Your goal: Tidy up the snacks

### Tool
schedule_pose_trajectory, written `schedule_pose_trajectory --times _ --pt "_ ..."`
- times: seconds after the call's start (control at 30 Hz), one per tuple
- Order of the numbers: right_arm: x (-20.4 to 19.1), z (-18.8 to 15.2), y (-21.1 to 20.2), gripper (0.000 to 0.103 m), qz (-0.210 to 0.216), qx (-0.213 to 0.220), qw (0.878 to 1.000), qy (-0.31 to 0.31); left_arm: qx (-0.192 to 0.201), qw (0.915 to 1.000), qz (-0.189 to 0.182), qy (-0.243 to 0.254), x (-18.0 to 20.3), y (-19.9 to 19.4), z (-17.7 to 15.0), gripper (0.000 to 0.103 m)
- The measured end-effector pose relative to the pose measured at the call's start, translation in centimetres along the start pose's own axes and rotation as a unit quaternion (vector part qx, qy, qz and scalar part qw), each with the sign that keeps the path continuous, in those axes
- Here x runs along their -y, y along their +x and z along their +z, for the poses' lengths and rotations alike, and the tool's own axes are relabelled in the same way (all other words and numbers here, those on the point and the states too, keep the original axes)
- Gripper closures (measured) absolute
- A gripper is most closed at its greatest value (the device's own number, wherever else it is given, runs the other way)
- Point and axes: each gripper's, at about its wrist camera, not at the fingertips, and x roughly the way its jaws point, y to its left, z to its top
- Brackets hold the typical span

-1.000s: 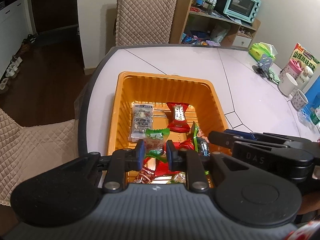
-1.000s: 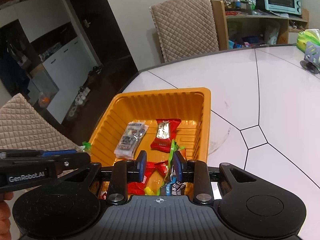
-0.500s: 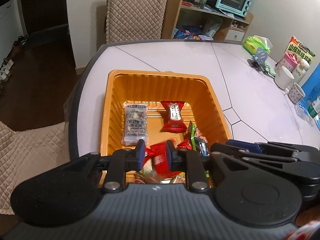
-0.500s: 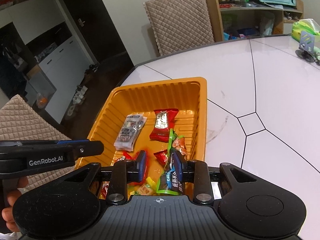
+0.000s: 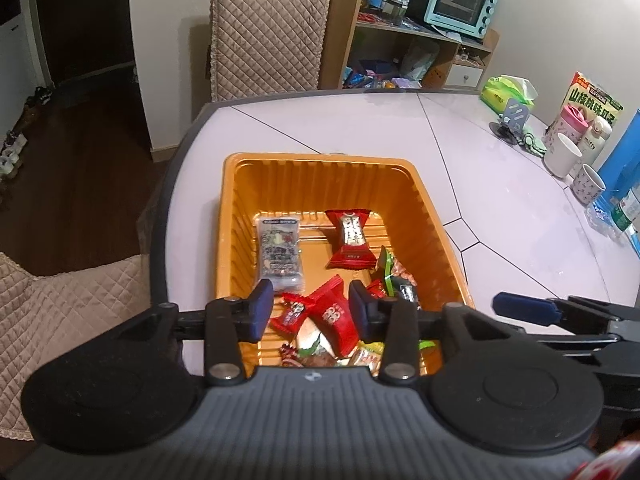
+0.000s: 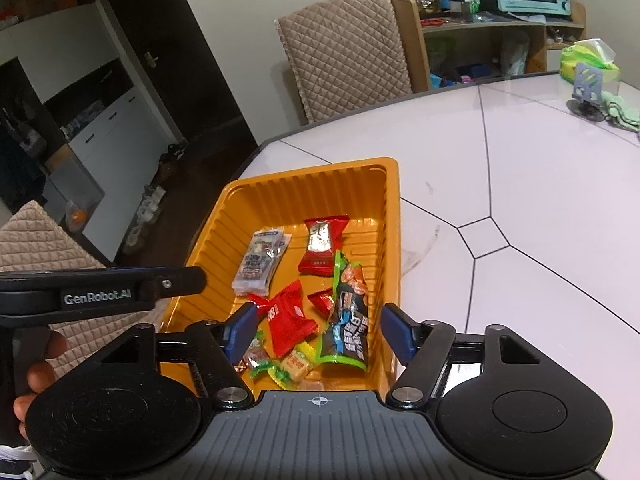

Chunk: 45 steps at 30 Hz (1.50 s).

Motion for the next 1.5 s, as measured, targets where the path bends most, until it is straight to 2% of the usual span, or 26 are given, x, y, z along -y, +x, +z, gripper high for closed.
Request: schedule_pose_trajectory --times 0.07,0.2,0.5,0.87,1.5 --pt "-0.1 -0.3 -0.6 0.029 -0.004 0.001 1.0 -0.002 -0.002 1.0 -0.003 -0.003 -0.1 -0.7 -0.3 0.05" --pt "-0.4 -0.9 -2.0 0.024 -0.011 0.005 1.0 -0.008 0.008 1.0 0.002 0.006 0.2 -2.6 -1.3 0.047" --pt "0.5 -2.4 -5.6 0.021 -0.008 -0.001 1.0 -0.003 0.012 0.9999 0.01 -0.008 1.7 -7.0 -4.0 0.035" --pt "3.2 -5.3 -12.0 0.021 0.005 -0.005 1.0 -0.023 0.014 0.9994 0.024 -0.023 7.2 -11.3 -7.8 0.033" --pt "11.0 -10.2 -20.8 0.021 0.001 -0.015 0.999 -0.043 0.004 0.9991 0.033 -0.028 18.8 -14.1 -14.7 0.033"
